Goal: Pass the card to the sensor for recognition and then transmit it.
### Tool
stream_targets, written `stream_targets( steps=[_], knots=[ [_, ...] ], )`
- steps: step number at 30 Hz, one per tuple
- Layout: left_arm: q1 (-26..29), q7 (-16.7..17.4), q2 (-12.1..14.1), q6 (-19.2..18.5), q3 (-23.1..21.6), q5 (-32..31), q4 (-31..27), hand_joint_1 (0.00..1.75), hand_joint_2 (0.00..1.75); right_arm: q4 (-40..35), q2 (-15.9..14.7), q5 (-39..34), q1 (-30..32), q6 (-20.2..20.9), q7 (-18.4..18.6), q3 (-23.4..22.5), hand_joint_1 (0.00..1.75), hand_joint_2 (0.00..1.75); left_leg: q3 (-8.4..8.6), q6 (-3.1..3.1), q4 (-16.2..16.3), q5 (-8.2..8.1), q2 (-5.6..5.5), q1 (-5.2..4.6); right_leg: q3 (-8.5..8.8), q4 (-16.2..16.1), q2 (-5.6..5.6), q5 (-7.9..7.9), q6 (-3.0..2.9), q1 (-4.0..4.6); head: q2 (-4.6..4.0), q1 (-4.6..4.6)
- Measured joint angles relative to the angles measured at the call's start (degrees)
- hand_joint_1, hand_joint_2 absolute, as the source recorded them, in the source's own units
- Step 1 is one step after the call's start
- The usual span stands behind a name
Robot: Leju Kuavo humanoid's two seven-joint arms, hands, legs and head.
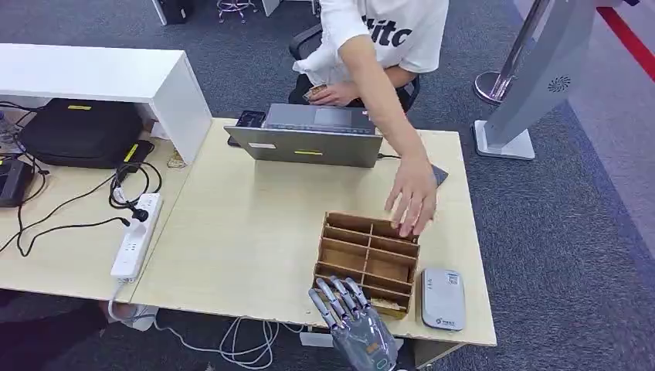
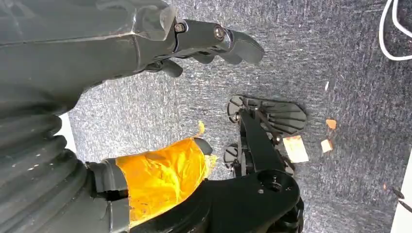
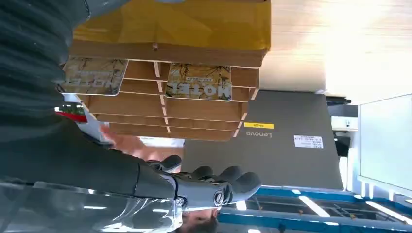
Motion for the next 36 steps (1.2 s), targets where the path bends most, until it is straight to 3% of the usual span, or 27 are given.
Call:
stream_targets(
  steps=[7, 14, 28, 31, 36],
  knots=[
    [0.0, -0.09, 0.0, 0.02, 0.0, 0.0, 0.0, 0.0, 1.75, 0.0, 0.02, 0.0, 0.0, 0.04, -0.02, 0.0, 0.0, 1.75, -0.01, 0.0, 0.0, 0.0, 0.0, 0.0, 0.0, 0.0, 0.0, 0.0, 0.0, 0.0, 0.0, 0.0],
    [-0.02, -0.09, 0.0, 0.09, 0.0, 0.15, 0.0, 0.0, 1.75, -1.29, 1.97, 0.0, -1.15, 4.92, -1.73, -0.46, 0.0, 1.75, 0.01, -0.02, 0.0, 0.02, 0.01, 0.0, 0.0, 0.01, 0.0, 0.0, 0.0, 0.0, 0.0, 0.0],
    [-0.01, -0.09, 0.0, 0.13, 0.0, 0.15, 0.0, 0.0, 1.75, -1.97, 2.54, 0.0, -1.28, 4.46, -1.66, -0.63, 0.0, 1.75, 0.01, -0.02, 0.0, 0.02, 0.01, 0.0, 0.01, 0.01, 0.0, 0.0, 0.0, 0.0, 0.0, -0.02],
    [-0.01, -0.09, -0.07, 0.81, 0.0, 0.35, 0.0, 0.0, 1.75, -2.03, 2.54, 0.0, -1.28, 3.74, -0.54, -0.7, 0.0, 1.75, 0.01, -0.02, 0.0, 0.02, 0.01, 0.0, 0.01, 0.01, 0.0, 0.0, 0.0, 0.0, 0.0, 0.0],
    [-0.01, 0.04, -0.52, 1.99, 0.0, 1.2, 0.02, 0.0, 1.75, -2.03, 2.54, 0.0, -1.55, 2.82, 4.74, -0.68, 0.0, 1.75, 0.01, -0.02, 0.0, 0.02, 0.01, 0.0, 0.01, 0.01, 0.0, 0.0, 0.0, 0.0, 0.0, 0.0]
  ],
)
